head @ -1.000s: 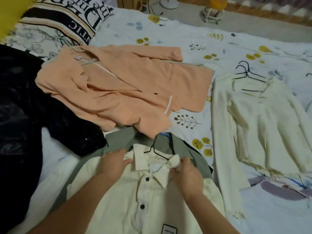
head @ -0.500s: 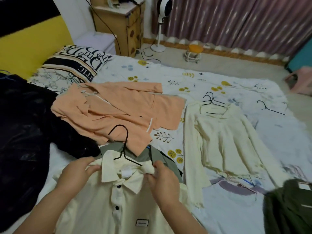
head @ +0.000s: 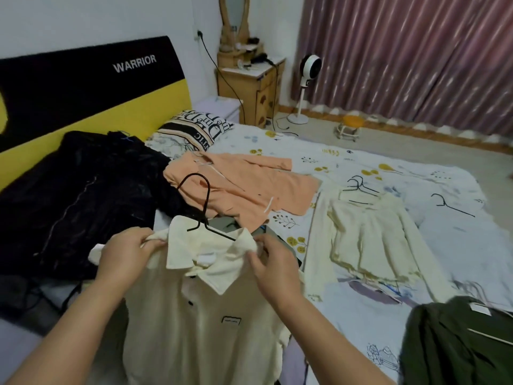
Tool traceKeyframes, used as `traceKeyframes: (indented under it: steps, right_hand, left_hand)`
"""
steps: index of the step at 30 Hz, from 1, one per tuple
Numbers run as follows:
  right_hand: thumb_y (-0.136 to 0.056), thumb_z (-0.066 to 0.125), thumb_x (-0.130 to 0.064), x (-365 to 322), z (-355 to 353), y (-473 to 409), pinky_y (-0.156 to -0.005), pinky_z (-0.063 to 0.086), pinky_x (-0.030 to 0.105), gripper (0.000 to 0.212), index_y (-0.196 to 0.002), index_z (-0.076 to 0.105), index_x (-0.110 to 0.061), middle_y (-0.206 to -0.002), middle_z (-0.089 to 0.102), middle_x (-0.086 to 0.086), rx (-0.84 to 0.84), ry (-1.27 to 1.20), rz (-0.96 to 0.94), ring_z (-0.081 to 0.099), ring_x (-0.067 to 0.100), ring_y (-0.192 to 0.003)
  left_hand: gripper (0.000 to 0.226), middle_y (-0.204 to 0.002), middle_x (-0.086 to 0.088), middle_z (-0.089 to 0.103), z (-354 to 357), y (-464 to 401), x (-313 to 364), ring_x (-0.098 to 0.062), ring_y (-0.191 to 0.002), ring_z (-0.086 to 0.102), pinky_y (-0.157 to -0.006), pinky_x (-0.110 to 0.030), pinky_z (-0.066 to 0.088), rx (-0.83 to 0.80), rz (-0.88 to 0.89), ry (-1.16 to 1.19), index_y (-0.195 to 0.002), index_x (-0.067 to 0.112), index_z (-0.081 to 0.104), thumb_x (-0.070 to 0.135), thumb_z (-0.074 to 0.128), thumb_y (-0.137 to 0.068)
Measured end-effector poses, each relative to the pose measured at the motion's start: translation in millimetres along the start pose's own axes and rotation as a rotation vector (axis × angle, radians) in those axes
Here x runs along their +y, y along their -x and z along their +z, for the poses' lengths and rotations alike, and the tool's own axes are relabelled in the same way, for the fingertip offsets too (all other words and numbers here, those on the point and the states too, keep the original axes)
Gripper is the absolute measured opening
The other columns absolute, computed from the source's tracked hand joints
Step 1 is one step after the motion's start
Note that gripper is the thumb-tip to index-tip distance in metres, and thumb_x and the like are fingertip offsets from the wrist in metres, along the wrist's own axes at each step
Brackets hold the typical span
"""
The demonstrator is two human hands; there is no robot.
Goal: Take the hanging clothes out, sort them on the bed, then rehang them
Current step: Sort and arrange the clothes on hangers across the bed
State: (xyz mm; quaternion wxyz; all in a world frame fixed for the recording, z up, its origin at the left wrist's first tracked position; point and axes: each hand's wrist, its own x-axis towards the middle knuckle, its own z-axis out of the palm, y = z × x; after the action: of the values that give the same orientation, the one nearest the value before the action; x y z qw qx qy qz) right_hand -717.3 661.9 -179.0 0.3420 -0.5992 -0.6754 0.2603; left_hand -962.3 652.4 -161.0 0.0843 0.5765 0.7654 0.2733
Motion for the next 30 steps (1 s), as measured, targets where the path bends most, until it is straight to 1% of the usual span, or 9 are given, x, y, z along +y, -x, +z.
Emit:
traceKeyframes:
  steps: [5, 10, 13, 16, 19, 22, 25, 28, 30]
  right_hand:
    - [-0.091, 0.054, -0.028, -34.3, -18.0, 43.1, -0.076, 0.042, 0.030, 0.025, -0.115, 0.059, -0.021, -0.092, 0.062, -0.004, -0.003, -0.065, -0.039, 0.057, 0.016, -0.089]
    - [-0.087, 0.061, -0.033, -56.3, -28.9, 76.1, -0.066, 0.037, 0.029, 0.023, -0.106, 0.061, -0.022, -0.086, 0.060, -0.005, 0.066, 0.065, -0.092, 0.053, 0.015, -0.080]
    - [-0.085, 0.064, -0.032, -67.5, -37.9, 100.9, -0.069, 0.038, 0.029, 0.025, -0.107, 0.059, -0.022, -0.092, 0.061, -0.005, 0.151, 0.086, -0.068, 0.056, 0.017, -0.086]
    - [-0.084, 0.066, -0.026, -79.0, -45.6, 134.2, -0.069, 0.035, 0.030, 0.022, -0.103, 0.060, -0.017, -0.088, 0.057, -0.004, 0.244, 0.100, -0.075, 0.055, 0.021, -0.086]
    - [-0.083, 0.067, -0.020, -88.7, -52.3, 170.9, -0.074, 0.036, 0.032, 0.022, -0.105, 0.062, -0.015, -0.097, 0.064, 0.000, 0.339, 0.115, -0.028, 0.056, 0.023, -0.094]
    - [-0.080, 0.069, -0.015, -88.6, -60.7, 204.1, -0.079, 0.041, 0.040, 0.021, -0.101, 0.064, -0.013, -0.095, 0.066, 0.002, 0.425, 0.107, 0.028, 0.059, 0.026, -0.094]
    - [-0.081, 0.068, -0.014, -83.4, -78.1, 234.0, -0.083, 0.045, 0.044, 0.019, -0.099, 0.064, -0.017, -0.092, 0.065, -0.003, 0.467, 0.082, 0.092, 0.059, 0.023, -0.093]
    - [-0.083, 0.066, -0.015, -79.4, -102.7, 259.4, -0.084, 0.045, 0.040, 0.019, -0.101, 0.064, -0.018, -0.092, 0.063, -0.008, 0.512, 0.082, 0.149, 0.058, 0.018, -0.094]
    - [-0.082, 0.066, -0.012, -76.0, -119.3, 274.1, -0.084, 0.044, 0.036, 0.019, -0.101, 0.066, -0.016, -0.090, 0.061, -0.011, 0.553, 0.078, 0.156, 0.059, 0.016, -0.094]
  left_hand:
    - [0.024, -0.062, -0.003, 0.054, -43.3, 47.6, -3.4, -0.020, -0.063, 0.048, -0.058, -0.037, 0.033, 0.087, -0.008, -0.018, -0.063, 0.012, 0.063, 0.021, 0.063, -0.085]
    - [0.019, -0.063, -0.003, 0.056, -81.1, 75.8, 2.9, -0.020, -0.064, 0.049, -0.055, -0.034, 0.031, 0.118, 0.072, 0.012, -0.066, 0.011, 0.066, 0.021, 0.067, -0.082]
    - [0.021, -0.060, -0.002, 0.056, -104.9, 89.4, 3.3, -0.019, -0.063, 0.050, -0.056, -0.034, 0.032, 0.035, 0.181, 0.029, -0.062, 0.011, 0.063, 0.021, 0.070, -0.080]
    - [0.026, -0.058, 0.003, 0.054, -127.7, 108.3, 5.8, -0.011, -0.059, 0.047, -0.053, -0.028, 0.029, -0.074, 0.262, 0.073, -0.057, 0.020, 0.056, 0.019, 0.073, -0.077]
    - [0.029, -0.056, 0.006, 0.051, -141.9, 130.9, 8.5, -0.007, -0.057, 0.045, -0.051, -0.025, 0.026, -0.170, 0.325, 0.112, -0.057, 0.021, 0.052, 0.018, 0.074, -0.076]
    - [0.020, -0.063, 0.002, 0.058, -147.9, 148.2, 13.6, -0.012, -0.062, 0.050, -0.054, -0.026, 0.032, -0.277, 0.385, 0.146, -0.065, 0.019, 0.058, 0.017, 0.076, -0.074]
    - [0.016, -0.067, 0.000, 0.061, -147.7, 163.6, 28.3, -0.013, -0.065, 0.052, -0.058, -0.026, 0.034, -0.346, 0.455, 0.175, -0.068, 0.018, 0.061, 0.017, 0.077, -0.072]
    - [0.018, -0.063, 0.002, 0.056, -142.8, 178.1, 48.2, -0.008, -0.057, 0.047, -0.054, -0.019, 0.032, -0.385, 0.536, 0.196, -0.066, 0.018, 0.060, 0.019, 0.076, -0.073]
    - [0.018, -0.061, 0.003, 0.056, -136.9, 187.0, 61.6, -0.006, -0.060, 0.049, -0.055, -0.018, 0.033, -0.412, 0.578, 0.231, -0.066, 0.020, 0.060, 0.022, 0.075, -0.074]
